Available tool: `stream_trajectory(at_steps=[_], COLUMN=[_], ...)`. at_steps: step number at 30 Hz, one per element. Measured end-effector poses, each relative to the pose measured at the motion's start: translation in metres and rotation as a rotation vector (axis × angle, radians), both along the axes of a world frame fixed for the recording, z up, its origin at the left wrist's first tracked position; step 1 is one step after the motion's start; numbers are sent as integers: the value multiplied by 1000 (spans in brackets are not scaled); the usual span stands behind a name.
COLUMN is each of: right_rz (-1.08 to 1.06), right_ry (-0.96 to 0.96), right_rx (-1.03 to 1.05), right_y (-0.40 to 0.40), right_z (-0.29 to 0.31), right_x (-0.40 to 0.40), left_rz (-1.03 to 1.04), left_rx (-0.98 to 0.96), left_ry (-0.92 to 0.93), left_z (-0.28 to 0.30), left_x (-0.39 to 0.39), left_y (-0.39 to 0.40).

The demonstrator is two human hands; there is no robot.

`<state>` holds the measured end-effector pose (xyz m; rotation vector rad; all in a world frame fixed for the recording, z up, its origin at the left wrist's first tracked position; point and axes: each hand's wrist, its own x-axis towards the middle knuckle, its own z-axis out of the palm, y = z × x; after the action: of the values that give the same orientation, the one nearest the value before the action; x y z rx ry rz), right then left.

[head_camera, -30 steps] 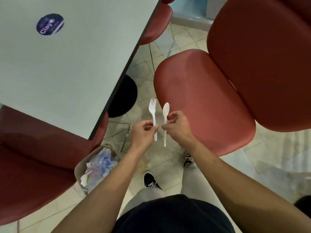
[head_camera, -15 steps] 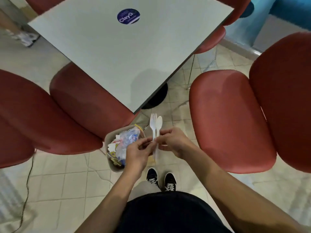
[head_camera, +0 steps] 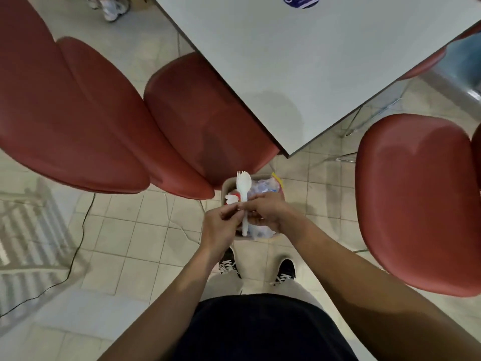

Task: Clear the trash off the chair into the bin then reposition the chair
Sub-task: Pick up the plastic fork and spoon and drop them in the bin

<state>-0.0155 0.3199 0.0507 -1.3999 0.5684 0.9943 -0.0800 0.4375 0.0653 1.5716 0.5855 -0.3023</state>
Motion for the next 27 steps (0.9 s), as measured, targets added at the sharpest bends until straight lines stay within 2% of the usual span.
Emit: stream_trajectory(at_steps=[6,10,19,23,27], right_rz=[-54,-107,-246,-219,-50], right_ry=[60,116,73,31,-83], right_rx=[0,-107,-318,-437,-586], right_y=[45,67,80,82,76], right_z=[-19,-39,-87,-90,-83], right_x=[14,19,32,34,29], left_rz=[-49,-51,-143,-157,-203], left_rx=[82,82,102,110,111], left_ry=[99,119,170,161,148], left_z=[-17,-25,-34,-33,-33], left_x=[15,19,11,9,10], left_y=[49,66,88,95,91])
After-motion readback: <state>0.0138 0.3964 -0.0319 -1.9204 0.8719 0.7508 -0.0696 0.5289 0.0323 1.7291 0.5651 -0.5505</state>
